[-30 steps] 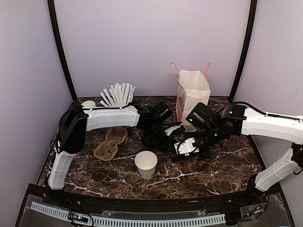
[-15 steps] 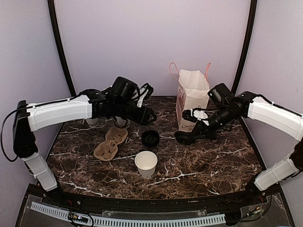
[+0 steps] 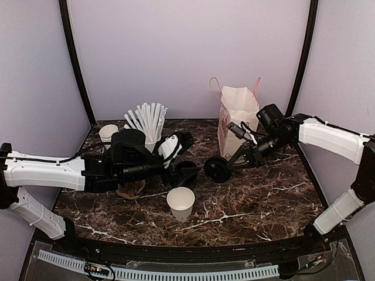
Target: Pack the takeout coffee
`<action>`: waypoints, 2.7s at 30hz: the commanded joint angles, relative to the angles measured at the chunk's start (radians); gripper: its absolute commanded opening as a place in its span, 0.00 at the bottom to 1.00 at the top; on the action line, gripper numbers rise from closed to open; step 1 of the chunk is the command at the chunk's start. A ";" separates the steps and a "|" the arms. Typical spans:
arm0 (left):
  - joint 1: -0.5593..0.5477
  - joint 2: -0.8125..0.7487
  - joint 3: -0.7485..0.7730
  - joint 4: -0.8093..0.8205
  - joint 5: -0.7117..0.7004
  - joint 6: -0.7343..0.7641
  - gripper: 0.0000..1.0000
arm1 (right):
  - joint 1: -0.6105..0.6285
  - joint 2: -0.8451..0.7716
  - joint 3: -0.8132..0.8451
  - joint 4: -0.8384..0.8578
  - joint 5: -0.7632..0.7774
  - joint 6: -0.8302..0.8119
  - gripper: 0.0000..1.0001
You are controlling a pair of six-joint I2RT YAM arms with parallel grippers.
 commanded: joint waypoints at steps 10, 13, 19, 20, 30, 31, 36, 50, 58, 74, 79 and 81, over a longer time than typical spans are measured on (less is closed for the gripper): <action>-0.067 0.045 0.041 0.021 0.049 0.264 0.74 | -0.020 0.014 0.000 0.155 -0.213 0.229 0.03; -0.081 0.082 0.048 0.050 0.001 0.274 0.79 | -0.024 0.015 -0.010 0.183 -0.234 0.255 0.03; -0.102 0.140 0.065 0.113 -0.077 0.269 0.79 | -0.026 0.013 -0.037 0.232 -0.246 0.298 0.03; -0.103 0.152 0.075 0.112 -0.093 0.264 0.79 | -0.026 0.012 -0.040 0.232 -0.244 0.298 0.03; -0.120 0.141 0.082 0.132 -0.175 0.276 0.78 | -0.028 0.003 -0.059 0.241 -0.224 0.299 0.04; -0.122 0.126 0.074 0.138 -0.181 0.273 0.78 | -0.028 0.001 -0.059 0.242 -0.224 0.299 0.03; -0.122 0.161 0.128 0.058 -0.214 0.287 0.83 | -0.028 -0.001 -0.060 0.240 -0.227 0.296 0.04; -0.122 0.251 0.225 -0.063 -0.218 0.269 0.82 | -0.029 -0.012 -0.058 0.238 -0.228 0.305 0.05; -0.125 0.264 0.234 -0.070 -0.263 0.291 0.81 | -0.029 -0.009 -0.058 0.249 -0.241 0.320 0.05; -0.138 0.320 0.271 -0.048 -0.386 0.336 0.78 | -0.032 -0.002 -0.071 0.270 -0.251 0.339 0.05; -0.138 0.307 0.265 -0.027 -0.425 0.344 0.74 | -0.039 -0.005 -0.064 0.255 -0.250 0.328 0.09; -0.138 0.291 0.263 -0.053 -0.412 0.329 0.73 | -0.061 -0.003 -0.028 0.190 -0.246 0.281 0.21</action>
